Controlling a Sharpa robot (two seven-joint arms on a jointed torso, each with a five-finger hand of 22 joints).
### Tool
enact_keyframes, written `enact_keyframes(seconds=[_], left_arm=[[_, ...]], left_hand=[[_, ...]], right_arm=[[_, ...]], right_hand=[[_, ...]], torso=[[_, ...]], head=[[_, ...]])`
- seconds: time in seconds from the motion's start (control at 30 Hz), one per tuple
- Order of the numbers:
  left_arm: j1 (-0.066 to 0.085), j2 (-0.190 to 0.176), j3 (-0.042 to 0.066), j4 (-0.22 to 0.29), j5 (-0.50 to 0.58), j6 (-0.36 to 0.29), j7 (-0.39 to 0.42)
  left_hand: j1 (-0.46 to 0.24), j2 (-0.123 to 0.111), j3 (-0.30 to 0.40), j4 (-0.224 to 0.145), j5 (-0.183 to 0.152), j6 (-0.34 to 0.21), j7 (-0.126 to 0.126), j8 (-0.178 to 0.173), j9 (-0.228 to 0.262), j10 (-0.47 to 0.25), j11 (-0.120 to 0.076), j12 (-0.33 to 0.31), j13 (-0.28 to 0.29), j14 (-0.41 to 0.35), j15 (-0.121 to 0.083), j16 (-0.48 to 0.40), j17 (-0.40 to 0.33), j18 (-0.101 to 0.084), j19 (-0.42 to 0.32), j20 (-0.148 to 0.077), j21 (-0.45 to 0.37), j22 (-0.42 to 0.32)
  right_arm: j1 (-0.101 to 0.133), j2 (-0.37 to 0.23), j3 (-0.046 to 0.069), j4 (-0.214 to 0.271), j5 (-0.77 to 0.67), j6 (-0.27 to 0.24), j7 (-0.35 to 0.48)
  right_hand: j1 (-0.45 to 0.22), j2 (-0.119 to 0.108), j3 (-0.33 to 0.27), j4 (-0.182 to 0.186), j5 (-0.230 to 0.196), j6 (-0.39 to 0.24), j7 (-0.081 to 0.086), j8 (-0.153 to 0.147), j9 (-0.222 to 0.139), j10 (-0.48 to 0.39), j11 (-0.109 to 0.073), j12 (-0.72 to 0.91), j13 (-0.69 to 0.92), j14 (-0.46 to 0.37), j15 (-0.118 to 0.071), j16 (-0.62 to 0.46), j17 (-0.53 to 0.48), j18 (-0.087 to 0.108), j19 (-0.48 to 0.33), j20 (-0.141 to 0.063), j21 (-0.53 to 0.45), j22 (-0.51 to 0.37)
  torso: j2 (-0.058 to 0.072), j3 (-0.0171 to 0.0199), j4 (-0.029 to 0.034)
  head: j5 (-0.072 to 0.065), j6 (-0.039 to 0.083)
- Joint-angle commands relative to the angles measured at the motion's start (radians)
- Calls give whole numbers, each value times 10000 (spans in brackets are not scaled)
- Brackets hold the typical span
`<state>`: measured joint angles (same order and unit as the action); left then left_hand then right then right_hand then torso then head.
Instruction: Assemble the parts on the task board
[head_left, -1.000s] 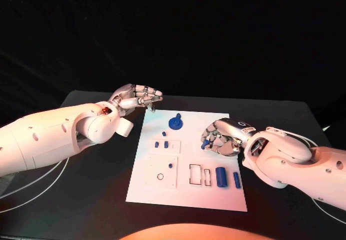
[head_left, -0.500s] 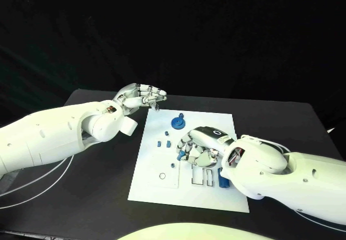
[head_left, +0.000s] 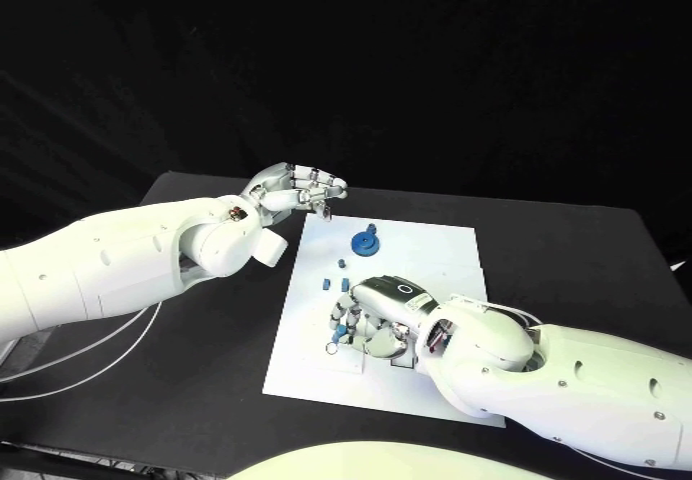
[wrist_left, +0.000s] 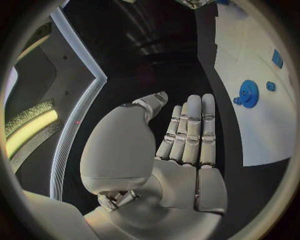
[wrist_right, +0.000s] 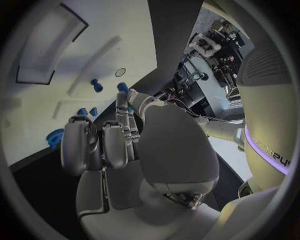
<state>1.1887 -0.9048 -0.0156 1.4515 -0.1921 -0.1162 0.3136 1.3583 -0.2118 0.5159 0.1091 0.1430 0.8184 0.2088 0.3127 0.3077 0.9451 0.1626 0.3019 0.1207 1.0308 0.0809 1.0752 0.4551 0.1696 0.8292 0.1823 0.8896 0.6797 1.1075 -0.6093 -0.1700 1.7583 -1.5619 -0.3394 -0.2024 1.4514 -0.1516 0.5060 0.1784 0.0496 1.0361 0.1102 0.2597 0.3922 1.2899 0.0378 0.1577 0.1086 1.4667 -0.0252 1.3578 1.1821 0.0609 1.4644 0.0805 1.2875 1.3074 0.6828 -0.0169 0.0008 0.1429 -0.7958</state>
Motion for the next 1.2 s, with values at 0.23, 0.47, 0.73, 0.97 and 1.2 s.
enact_keyframes(seconds=[0.23,0.47,0.73,0.97,1.2], left_arm=[[6,52,5,10,-111,10,54],[6,54,5,-1,-158,-18,8],[6,68,5,-5,-166,-13,-2],[6,66,5,-6,-167,-21,-13],[6,60,5,-10,-167,-26,-26]], left_hand=[[-117,26,-50,16,33,-66,213,27,16,-70,-17,75,13,-3,46,40,16,140,40,31,-54,-22],[-185,15,-132,90,9,-67,207,43,29,-78,-19,107,34,-13,50,47,21,140,53,37,-113,-65],[-298,34,-269,239,-12,-74,201,66,49,-102,-22,157,67,-17,55,66,30,140,89,46,-205,-134],[-298,34,-269,239,-12,-74,201,66,49,-102,-22,157,67,-17,55,66,30,140,89,46,-205,-134],[-312,40,-296,267,-10,-79,199,69,53,-110,-23,167,75,-19,56,69,32,140,97,47,-226,-149]], right_arm=[[-181,319,-36,-362,-491,-32,128],[-250,415,-54,-479,-511,-12,112],[-322,537,-92,-599,-513,5,116],[-365,597,-110,-667,-513,41,105],[-383,606,-126,-659,-499,96,115]], right_hand=[[-143,1,52,-7,22,32,28,102,739,-15,82,-61,17,291,-36,19,-9,-90,138,-55,-23,1944],[-208,-45,61,0,42,24,35,95,734,-14,88,-76,28,297,-28,35,17,-97,150,-49,19,1954],[-279,-69,75,21,46,17,39,87,729,-12,95,-89,40,300,-22,42,25,-95,145,-43,6,1950],[-291,-69,84,23,47,17,38,86,728,-10,94,-93,43,300,-21,42,23,-97,150,-41,22,1954],[-299,-71,94,22,47,17,36,85,727,-8,92,-95,47,301,-21,44,26,-100,155,-40,39,1958]], torso=[[8,0,5],[-1,1,-4],[5,4,-5],[2,3,-2],[3,1,-4]], head=[[179,-62],[185,-85],[204,-85],[205,-93],[228,-111]])
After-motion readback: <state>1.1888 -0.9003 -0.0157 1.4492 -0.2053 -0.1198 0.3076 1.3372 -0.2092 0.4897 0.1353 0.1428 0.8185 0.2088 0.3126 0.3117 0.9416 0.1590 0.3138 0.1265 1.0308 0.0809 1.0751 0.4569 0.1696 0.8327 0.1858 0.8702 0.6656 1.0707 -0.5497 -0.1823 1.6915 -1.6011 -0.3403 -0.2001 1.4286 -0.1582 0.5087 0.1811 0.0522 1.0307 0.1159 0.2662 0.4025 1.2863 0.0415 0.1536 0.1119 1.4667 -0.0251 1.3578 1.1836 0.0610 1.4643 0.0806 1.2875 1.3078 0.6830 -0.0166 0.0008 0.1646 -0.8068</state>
